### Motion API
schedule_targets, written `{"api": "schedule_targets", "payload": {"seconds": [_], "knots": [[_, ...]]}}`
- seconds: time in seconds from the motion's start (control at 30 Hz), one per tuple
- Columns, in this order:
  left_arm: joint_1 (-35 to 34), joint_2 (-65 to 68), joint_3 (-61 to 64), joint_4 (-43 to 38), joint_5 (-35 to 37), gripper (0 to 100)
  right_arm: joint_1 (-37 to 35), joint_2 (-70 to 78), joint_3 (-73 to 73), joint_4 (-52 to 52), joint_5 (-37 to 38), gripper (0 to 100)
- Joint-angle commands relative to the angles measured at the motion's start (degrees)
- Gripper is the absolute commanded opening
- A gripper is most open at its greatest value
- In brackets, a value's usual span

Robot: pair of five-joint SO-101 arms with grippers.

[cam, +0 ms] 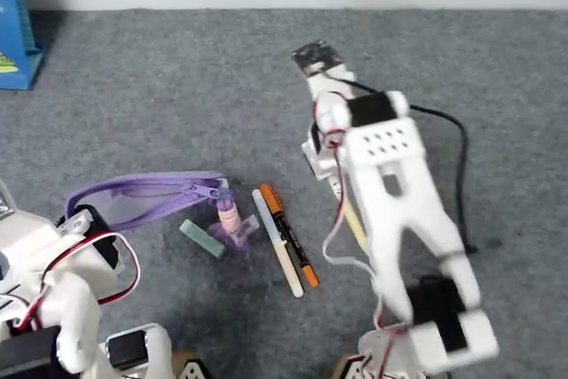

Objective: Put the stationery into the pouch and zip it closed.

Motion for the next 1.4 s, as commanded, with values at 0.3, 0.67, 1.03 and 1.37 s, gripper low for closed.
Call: {"api": "schedule_targets", "payload": {"seconds": [0.3, 0.67, 1.03, 1.37], "knots": [[3.69, 17.76, -7.25, 1.05, 0.79, 1, -5.67, -36.97, -3.08, 4.0, -9.23, 0.8], [4.31, 32.79, -19.03, 1.05, 0.79, 1, -16.22, -42.68, -2.99, -10.15, -23.82, 0.8], [4.31, 40.26, -20.62, 1.05, 0.62, 1, -19.74, -43.21, 11.34, -39.16, -28.48, 0.8], [4.31, 40.26, -20.53, 1.05, 0.62, 1, -27.12, -49.36, 31.3, -70.02, -28.22, 0.8]]}}
